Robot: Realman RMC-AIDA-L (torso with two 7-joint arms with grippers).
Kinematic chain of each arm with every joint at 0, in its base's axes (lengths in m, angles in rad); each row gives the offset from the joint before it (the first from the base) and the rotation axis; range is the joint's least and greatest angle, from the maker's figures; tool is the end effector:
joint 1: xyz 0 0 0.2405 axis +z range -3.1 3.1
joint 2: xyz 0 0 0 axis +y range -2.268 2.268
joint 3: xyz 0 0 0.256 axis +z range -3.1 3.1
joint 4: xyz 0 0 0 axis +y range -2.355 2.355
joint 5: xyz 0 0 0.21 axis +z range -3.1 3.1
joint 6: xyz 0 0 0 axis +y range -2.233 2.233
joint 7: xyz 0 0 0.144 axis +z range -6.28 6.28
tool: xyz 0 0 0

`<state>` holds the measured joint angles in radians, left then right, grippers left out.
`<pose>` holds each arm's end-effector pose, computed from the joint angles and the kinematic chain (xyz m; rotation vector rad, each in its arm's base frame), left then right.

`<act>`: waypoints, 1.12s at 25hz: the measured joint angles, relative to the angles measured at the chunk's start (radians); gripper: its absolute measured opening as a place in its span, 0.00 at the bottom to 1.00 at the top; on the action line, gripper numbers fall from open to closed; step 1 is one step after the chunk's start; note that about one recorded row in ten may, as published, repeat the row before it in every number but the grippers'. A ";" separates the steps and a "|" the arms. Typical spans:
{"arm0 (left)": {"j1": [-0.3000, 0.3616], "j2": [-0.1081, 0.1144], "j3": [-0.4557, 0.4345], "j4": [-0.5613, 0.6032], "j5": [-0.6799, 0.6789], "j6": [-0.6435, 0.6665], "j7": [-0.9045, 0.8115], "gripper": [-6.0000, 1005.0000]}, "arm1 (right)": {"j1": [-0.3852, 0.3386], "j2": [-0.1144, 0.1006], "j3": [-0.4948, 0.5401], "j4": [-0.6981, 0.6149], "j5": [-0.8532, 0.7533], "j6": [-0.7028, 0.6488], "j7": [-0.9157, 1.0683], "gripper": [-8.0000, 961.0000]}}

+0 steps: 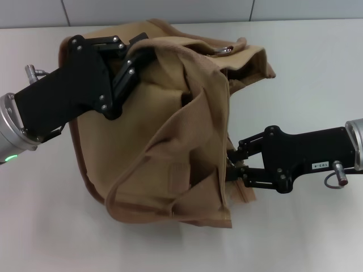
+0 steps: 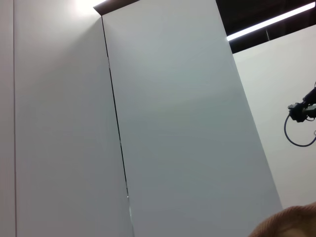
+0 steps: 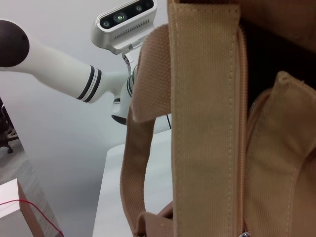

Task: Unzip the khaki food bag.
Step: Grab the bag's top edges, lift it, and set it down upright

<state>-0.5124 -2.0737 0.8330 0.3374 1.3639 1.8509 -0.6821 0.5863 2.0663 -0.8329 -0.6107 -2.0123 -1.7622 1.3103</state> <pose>-0.2175 0.2975 0.0055 -2.3110 0.1123 -1.3957 0.2297 0.3048 -0.0193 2.9751 -0.3814 -0.7328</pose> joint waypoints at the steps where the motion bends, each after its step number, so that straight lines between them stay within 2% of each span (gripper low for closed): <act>1: 0.000 0.001 -0.001 0.000 -0.001 -0.003 0.001 0.08 | -0.002 0.000 0.002 -0.002 0.001 -0.002 0.000 0.32; 9: 0.006 0.005 -0.009 0.000 -0.002 -0.012 0.005 0.08 | -0.007 -0.010 0.015 -0.005 0.005 -0.023 0.013 0.26; 19: 0.007 0.004 -0.008 0.000 -0.003 -0.026 0.007 0.08 | -0.007 -0.011 0.024 -0.011 0.003 -0.024 0.038 0.18; 28: 0.009 0.004 -0.008 0.000 -0.001 -0.027 0.009 0.08 | -0.009 -0.016 0.023 -0.011 0.001 -0.037 0.039 0.18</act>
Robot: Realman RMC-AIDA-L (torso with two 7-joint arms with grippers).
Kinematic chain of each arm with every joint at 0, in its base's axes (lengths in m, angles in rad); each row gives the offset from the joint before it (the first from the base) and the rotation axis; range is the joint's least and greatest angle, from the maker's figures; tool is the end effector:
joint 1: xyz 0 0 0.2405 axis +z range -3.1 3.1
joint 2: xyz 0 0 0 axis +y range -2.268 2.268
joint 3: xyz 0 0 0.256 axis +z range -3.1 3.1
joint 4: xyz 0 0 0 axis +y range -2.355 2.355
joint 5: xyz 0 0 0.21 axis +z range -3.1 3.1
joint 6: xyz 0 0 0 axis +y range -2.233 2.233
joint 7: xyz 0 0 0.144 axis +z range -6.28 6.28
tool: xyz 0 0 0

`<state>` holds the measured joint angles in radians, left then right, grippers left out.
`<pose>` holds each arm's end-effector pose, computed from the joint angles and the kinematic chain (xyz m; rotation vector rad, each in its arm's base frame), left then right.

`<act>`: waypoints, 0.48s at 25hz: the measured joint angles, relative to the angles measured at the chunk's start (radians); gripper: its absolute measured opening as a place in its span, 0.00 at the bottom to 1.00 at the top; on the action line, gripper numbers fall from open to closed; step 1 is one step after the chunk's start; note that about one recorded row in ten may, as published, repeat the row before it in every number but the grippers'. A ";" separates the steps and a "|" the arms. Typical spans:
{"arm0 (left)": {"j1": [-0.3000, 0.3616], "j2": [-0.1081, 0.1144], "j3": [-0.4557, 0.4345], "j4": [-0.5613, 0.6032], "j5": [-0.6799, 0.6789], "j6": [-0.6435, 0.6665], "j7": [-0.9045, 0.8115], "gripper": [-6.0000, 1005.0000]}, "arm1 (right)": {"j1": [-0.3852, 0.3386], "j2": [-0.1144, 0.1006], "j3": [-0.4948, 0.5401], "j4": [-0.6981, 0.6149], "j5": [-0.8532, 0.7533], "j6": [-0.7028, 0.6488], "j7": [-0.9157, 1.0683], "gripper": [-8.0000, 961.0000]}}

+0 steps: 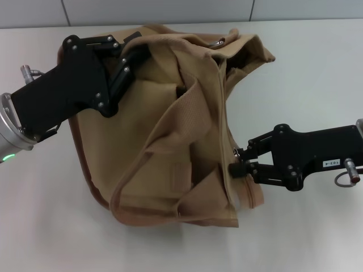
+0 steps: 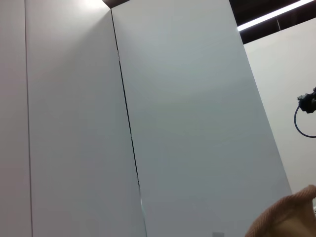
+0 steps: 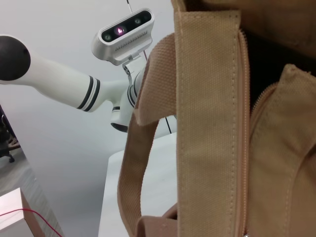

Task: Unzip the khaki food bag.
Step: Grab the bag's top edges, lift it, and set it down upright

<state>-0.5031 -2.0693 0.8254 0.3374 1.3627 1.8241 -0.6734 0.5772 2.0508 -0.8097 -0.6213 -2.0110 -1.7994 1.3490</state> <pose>-0.2234 0.2996 0.0067 -2.2973 0.0941 -1.3535 0.2330 0.3034 -0.0084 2.9564 -0.4322 -0.7506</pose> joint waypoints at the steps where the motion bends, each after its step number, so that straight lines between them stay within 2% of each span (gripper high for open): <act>1: 0.000 0.000 0.001 0.000 0.000 0.000 0.000 0.08 | 0.000 0.000 0.001 0.000 0.000 -0.001 0.000 0.19; 7: 0.000 0.000 0.003 0.000 0.001 0.000 0.000 0.08 | -0.005 0.000 0.001 -0.001 0.000 -0.001 -0.004 0.20; 10: 0.000 0.000 0.003 0.000 0.002 0.000 0.000 0.08 | -0.016 0.000 0.001 -0.015 0.000 -0.003 -0.005 0.31; 12: 0.000 0.000 0.002 0.000 0.002 -0.001 0.000 0.08 | -0.025 0.000 0.001 -0.026 0.002 -0.005 -0.005 0.29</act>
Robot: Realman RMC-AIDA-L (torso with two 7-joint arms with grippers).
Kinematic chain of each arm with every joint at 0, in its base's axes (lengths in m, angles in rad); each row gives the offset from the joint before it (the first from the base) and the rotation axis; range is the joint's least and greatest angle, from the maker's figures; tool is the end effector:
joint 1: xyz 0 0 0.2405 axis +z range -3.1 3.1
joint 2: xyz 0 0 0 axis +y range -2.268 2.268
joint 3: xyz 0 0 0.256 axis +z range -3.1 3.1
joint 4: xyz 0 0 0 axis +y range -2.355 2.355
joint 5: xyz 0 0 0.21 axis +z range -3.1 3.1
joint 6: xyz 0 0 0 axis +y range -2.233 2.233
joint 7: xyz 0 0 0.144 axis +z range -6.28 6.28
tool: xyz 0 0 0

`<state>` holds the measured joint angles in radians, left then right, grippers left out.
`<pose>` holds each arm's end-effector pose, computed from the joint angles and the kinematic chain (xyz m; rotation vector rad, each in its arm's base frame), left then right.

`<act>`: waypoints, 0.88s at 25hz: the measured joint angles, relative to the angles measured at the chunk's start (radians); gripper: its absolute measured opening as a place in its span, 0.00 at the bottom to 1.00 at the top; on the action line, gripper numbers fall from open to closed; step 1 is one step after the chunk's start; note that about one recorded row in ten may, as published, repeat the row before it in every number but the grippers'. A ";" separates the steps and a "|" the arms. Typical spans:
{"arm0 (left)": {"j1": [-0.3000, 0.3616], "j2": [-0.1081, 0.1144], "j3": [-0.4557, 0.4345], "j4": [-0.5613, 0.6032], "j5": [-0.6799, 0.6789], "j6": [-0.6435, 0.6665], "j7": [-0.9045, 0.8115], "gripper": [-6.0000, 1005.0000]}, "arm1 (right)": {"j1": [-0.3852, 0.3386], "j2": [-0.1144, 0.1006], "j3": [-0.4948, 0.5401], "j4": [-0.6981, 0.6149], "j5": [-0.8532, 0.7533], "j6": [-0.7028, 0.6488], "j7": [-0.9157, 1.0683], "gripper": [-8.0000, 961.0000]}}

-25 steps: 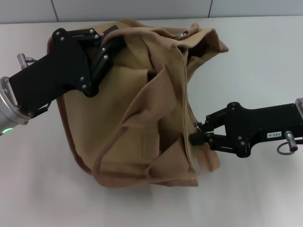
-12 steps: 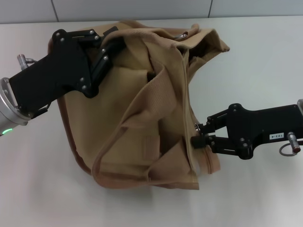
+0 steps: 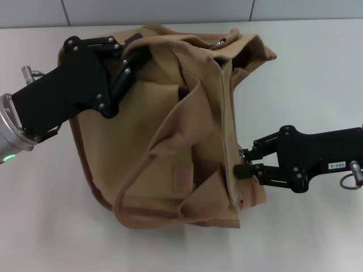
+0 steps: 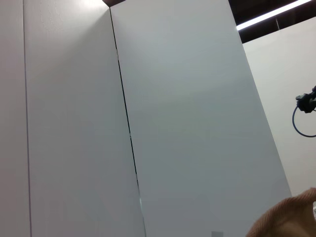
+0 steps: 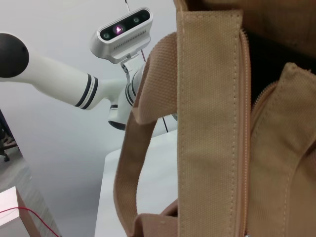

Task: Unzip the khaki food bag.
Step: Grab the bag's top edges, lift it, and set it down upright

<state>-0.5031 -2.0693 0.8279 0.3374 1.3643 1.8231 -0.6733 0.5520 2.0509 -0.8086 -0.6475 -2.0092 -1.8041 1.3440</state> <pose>-0.2234 0.2994 0.0061 -2.3017 0.0941 -1.3518 0.2385 0.3000 -0.0046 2.9758 -0.4321 -0.7494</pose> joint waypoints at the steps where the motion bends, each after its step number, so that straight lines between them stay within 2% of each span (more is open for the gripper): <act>1: 0.000 0.000 0.000 0.000 0.000 -0.001 0.000 0.08 | -0.007 0.000 0.000 -0.008 0.002 -0.004 0.000 0.27; 9: 0.002 0.000 0.003 0.000 0.000 -0.003 0.000 0.08 | -0.012 -0.004 -0.003 -0.013 0.004 -0.018 0.012 0.21; 14: 0.002 0.000 0.004 0.000 0.000 -0.004 0.000 0.08 | -0.012 -0.002 -0.006 -0.014 0.002 -0.022 0.012 0.27; 22: 0.009 0.000 0.003 0.000 0.003 -0.004 0.000 0.08 | -0.012 -0.006 -0.005 -0.014 -0.001 -0.040 0.010 0.29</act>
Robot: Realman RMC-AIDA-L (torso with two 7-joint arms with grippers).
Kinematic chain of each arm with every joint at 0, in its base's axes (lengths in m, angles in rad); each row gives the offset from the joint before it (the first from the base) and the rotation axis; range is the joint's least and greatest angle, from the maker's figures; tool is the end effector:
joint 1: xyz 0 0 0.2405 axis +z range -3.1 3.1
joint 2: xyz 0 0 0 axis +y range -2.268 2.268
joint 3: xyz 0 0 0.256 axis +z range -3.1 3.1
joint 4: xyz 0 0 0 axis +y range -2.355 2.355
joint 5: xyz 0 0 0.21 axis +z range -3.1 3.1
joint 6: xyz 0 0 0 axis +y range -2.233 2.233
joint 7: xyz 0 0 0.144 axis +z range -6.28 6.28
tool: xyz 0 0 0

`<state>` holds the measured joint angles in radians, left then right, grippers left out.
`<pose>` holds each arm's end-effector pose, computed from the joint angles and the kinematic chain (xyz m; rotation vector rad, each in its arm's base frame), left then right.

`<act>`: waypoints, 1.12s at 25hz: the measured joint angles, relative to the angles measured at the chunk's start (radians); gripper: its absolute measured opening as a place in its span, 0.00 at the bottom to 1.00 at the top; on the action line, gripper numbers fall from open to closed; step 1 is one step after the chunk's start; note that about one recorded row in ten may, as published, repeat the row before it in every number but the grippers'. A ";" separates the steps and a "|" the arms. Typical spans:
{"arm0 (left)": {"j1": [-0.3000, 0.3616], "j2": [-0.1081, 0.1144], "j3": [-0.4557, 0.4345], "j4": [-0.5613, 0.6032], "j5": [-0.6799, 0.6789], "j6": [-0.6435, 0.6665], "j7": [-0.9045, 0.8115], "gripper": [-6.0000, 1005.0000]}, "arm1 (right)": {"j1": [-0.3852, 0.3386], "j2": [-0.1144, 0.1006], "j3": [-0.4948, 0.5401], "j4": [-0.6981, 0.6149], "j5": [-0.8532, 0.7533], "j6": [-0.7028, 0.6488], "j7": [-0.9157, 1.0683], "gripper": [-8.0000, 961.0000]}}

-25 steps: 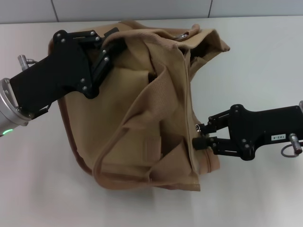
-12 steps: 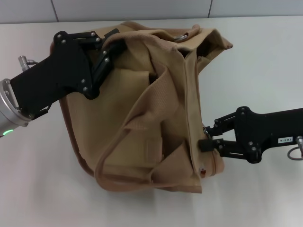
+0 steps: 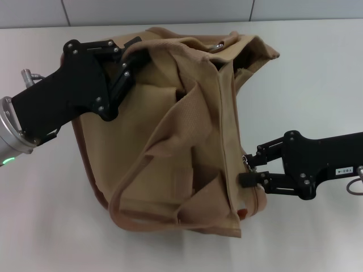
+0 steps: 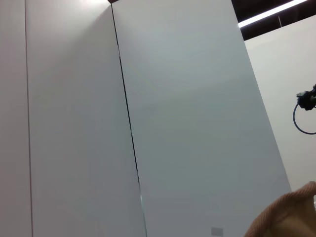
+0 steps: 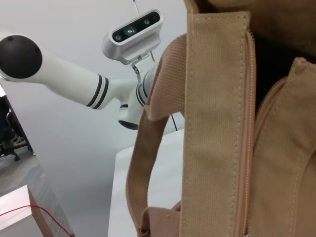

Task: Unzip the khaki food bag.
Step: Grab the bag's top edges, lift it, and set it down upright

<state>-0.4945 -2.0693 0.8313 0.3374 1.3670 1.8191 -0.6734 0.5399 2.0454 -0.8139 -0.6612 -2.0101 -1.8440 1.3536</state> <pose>-0.2262 0.2975 0.0051 -2.3061 0.0820 -1.3424 0.2398 0.2938 -0.0002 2.9469 -0.4274 -0.7450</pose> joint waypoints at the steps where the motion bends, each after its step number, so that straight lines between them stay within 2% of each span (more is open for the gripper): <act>1: 0.000 0.000 0.000 0.000 0.000 0.000 0.000 0.08 | 0.000 0.000 0.000 0.000 0.000 -0.002 0.000 0.29; 7: 0.001 0.000 0.000 0.000 0.000 0.000 0.000 0.08 | -0.002 -0.002 0.005 -0.002 -0.001 -0.005 0.000 0.31; 11: 0.001 0.000 0.000 0.000 0.000 0.000 0.000 0.08 | -0.007 -0.003 0.003 -0.008 -0.001 -0.004 0.002 0.36; 19: 0.010 0.003 -0.002 0.000 0.000 0.002 -0.002 0.08 | -0.012 -0.014 0.004 -0.012 -0.001 -0.001 -0.002 0.36; 28: 0.018 0.003 -0.005 0.000 0.000 -0.003 -0.001 0.08 | -0.013 -0.016 -0.001 -0.021 -0.001 -0.013 -0.003 0.35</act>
<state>-0.4770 -2.0662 0.8268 0.3374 1.3670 1.8166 -0.6739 0.5267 2.0292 -0.8152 -0.6820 -2.0111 -1.8572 1.3509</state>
